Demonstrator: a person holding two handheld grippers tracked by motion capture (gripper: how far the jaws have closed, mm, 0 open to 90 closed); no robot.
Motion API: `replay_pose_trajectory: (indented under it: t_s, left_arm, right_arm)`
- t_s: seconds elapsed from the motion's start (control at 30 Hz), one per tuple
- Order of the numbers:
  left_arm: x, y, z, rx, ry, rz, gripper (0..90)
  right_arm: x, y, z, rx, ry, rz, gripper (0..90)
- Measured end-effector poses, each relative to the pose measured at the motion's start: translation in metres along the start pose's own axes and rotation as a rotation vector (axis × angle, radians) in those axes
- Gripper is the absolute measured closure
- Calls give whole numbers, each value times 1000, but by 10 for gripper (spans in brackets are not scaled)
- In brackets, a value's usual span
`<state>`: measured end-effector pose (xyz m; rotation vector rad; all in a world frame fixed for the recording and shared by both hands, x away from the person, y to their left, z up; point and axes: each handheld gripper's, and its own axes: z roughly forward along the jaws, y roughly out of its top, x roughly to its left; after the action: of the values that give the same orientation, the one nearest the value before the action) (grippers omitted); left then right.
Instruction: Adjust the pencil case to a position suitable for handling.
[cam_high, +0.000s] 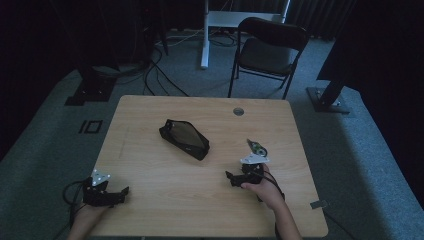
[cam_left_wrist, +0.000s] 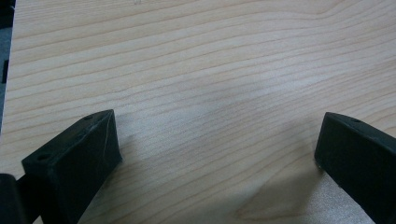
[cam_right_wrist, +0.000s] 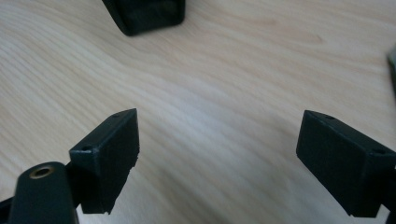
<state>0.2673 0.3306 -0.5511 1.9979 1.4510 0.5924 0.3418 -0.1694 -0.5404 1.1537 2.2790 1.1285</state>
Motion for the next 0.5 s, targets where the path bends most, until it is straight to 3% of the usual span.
replay_pose_trajectory:
  t_s: [0.5]
  left_arm:
    - [0, 0, 0, 0, 0, 0, 0]
  right_arm:
    - [17, 24, 21, -49, 43, -9, 162]
